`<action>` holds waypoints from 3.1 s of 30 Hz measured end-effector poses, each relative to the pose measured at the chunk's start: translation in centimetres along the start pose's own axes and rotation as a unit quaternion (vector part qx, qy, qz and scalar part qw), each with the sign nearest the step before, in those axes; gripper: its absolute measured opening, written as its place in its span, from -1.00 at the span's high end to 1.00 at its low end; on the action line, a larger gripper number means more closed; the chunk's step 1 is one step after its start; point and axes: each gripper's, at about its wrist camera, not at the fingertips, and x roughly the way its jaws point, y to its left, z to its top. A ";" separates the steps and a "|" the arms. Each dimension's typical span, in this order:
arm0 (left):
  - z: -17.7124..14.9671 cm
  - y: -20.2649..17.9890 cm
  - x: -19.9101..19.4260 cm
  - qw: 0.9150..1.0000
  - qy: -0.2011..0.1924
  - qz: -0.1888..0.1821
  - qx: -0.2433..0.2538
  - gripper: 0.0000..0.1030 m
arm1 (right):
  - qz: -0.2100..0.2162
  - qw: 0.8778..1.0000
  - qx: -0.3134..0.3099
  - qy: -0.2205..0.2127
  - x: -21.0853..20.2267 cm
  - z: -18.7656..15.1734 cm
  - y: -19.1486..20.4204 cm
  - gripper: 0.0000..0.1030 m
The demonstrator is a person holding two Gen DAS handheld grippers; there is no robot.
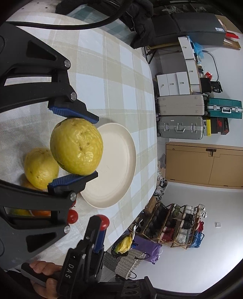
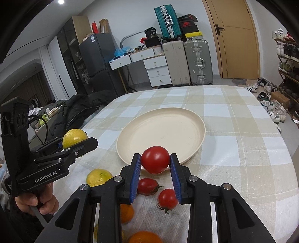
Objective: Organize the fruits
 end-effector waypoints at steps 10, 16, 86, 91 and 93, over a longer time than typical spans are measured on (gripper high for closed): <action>0.9 -1.9 4.0 0.999 0.025 0.001 0.020 0.06 | -0.008 1.000 0.015 0.023 2.5 1.1 -1.0 0.38; 1.1 -2.2 5.3 0.999 0.035 0.001 0.024 0.05 | -0.011 0.999 0.025 0.034 3.8 1.4 -1.5 0.38; 1.9 20.6 4.9 0.985 0.073 0.141 -0.059 -0.98 | -0.057 0.997 0.055 0.015 -1.7 -0.3 -3.9 -0.99; 3.4 21.9 9.9 0.980 0.096 0.162 -0.069 -0.98 | -0.057 0.995 0.078 0.018 -1.6 -0.3 -4.4 -0.99; 3.9 22.8 11.3 0.977 0.103 0.169 -0.079 -0.96 | -0.059 0.995 0.078 0.021 -1.6 -0.3 -4.3 -0.99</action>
